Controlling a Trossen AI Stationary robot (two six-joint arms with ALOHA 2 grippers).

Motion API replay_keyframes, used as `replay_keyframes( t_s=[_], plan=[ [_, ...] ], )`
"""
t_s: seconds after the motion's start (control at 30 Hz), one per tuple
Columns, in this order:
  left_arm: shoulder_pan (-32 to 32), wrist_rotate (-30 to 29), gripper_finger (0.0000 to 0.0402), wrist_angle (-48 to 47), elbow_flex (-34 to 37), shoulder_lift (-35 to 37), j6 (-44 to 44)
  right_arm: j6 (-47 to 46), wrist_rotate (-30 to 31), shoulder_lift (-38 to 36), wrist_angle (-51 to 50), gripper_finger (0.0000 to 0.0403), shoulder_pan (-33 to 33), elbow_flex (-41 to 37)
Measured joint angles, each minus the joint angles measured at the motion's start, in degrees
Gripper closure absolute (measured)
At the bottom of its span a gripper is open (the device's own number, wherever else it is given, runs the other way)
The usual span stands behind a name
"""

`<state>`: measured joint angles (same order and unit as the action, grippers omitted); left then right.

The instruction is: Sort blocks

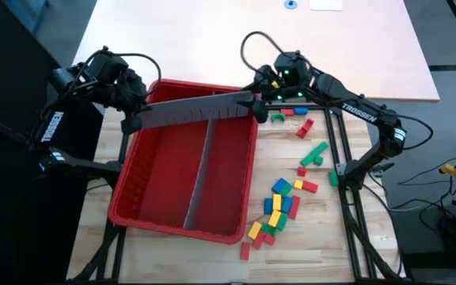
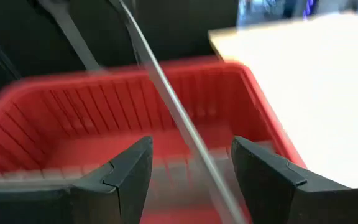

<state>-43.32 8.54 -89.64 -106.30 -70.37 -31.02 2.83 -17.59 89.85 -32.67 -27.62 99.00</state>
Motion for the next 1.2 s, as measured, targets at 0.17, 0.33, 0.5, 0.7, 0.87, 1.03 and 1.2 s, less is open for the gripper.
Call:
replay_keyframes(
  t_s=[0.17,0.33,0.5,0.7,0.87,1.03,1.2],
  plan=[
    [-0.01,-0.22,0.0401,0.11,0.04,-0.05,0.01,0.22,0.29,0.29,-1.83,0.0201,-1.37,-0.27],
    [-0.02,-0.18,0.0401,0.21,0.04,-0.18,0.01,1.21,0.05,0.46,-2.89,0.0201,-1.88,-0.17],
    [-0.02,-0.14,0.0401,0.27,0.04,-0.24,0.01,1.34,-0.24,0.26,-2.12,0.0209,-1.79,-0.12],
    [-0.04,-0.12,0.0401,0.32,0.04,-0.28,0.01,1.71,-0.21,0.31,-0.97,0.0263,-1.7,-0.11],
    [-0.04,-0.12,0.0401,0.45,0.04,-0.43,0.01,1.75,-0.42,0.28,-1.13,0.0362,-1.68,-0.09],
    [-0.06,-1.15,0.0401,0.6,0.04,-0.44,0.02,1.86,-2.04,0.09,-1.27,0.0396,-1.33,-0.09],
    [-0.06,-1.94,0.0401,-0.21,-2.56,-0.58,-0.42,-0.05,-3.84,-0.68,-1.33,0.0402,-0.06,-0.07]
  ],
)
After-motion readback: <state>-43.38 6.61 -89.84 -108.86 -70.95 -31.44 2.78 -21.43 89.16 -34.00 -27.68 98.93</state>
